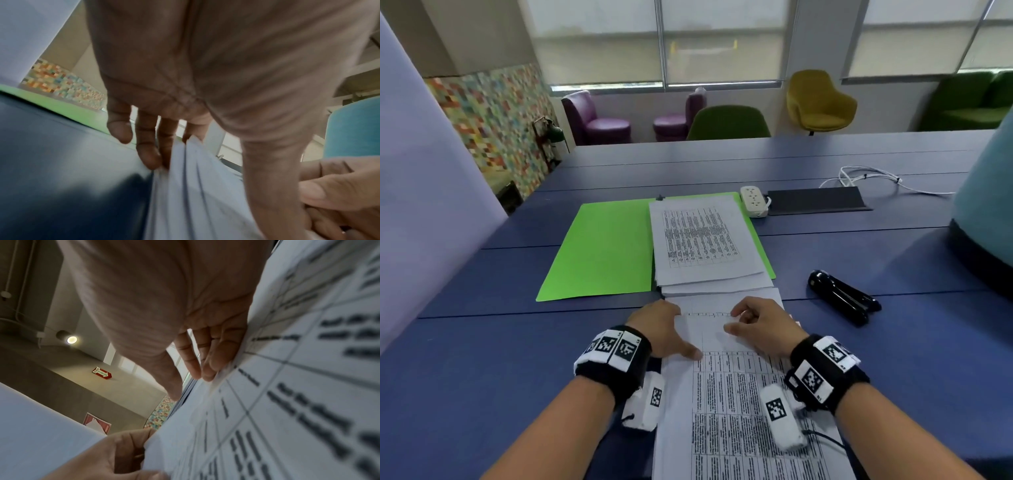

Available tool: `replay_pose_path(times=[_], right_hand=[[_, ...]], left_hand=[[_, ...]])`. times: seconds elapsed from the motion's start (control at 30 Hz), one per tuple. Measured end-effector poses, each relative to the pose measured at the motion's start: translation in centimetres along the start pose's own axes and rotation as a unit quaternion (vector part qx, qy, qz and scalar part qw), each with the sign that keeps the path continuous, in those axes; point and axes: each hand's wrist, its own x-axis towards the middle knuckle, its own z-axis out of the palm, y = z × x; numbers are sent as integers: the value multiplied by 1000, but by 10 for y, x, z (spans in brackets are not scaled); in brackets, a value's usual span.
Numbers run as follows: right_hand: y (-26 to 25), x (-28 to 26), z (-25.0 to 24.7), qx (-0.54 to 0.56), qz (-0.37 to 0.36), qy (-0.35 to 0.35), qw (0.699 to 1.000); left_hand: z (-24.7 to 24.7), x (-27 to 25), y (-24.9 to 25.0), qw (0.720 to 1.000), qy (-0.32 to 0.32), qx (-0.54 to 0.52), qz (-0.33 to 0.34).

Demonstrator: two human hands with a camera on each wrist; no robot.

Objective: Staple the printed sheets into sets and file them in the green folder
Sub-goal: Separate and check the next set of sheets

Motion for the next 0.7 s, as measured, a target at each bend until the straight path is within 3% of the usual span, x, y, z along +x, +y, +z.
replay_pose_path(times=[0.17,0.27,0.37,0.53,0.7], right_hand=[[0,2,2,-13,12,5,1000],[-2,14,-7,-108,31,84,990],[-3,27,-31,-149,106,149,972],[-1,28,-35,-151,159,132,967],[15,15,-28,-155,134,96,974]], left_hand=[[5,2,-6,993,49,-106,-11],[6,8,-8,982,85,-170,-11],[3,13,-4,967,100,-228,-45],[3,15,-4,951,96,-284,-74],[17,-2,-14,974,96,-196,-55]])
